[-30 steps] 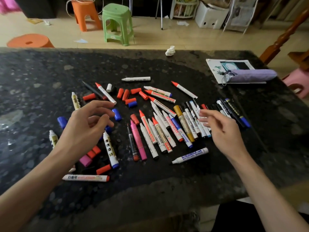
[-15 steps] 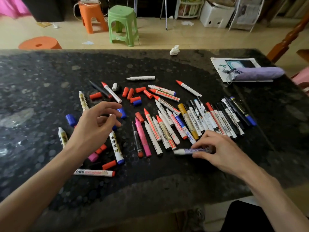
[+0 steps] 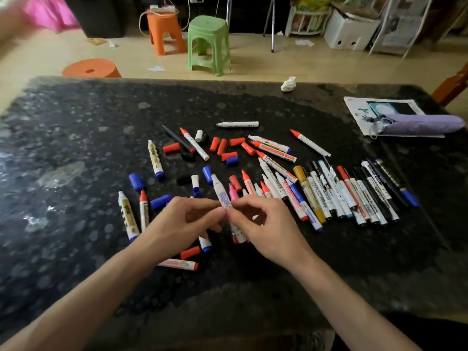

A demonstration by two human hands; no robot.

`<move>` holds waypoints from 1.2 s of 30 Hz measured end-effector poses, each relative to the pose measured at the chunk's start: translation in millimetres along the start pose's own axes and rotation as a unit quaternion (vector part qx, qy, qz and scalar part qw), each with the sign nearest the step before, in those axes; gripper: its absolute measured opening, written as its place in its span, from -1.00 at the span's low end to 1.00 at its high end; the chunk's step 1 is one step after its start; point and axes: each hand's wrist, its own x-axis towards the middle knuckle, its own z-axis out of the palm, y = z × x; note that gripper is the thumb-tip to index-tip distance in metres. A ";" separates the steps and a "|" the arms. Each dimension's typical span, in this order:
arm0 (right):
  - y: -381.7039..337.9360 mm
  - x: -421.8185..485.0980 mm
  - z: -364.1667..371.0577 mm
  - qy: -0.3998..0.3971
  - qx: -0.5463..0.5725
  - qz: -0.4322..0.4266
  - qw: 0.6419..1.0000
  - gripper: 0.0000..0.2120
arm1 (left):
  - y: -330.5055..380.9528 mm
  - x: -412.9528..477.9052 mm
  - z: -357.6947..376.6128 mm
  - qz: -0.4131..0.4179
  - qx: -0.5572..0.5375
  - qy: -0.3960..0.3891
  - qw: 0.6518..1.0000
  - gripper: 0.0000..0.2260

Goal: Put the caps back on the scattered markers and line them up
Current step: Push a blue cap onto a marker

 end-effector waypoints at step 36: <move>-20.0 48.6 19.5 0.016 -0.136 -0.086 0.987 -0.72 | -36.4 -32.9 -90.1 -0.046 0.069 0.148 0.985 -0.91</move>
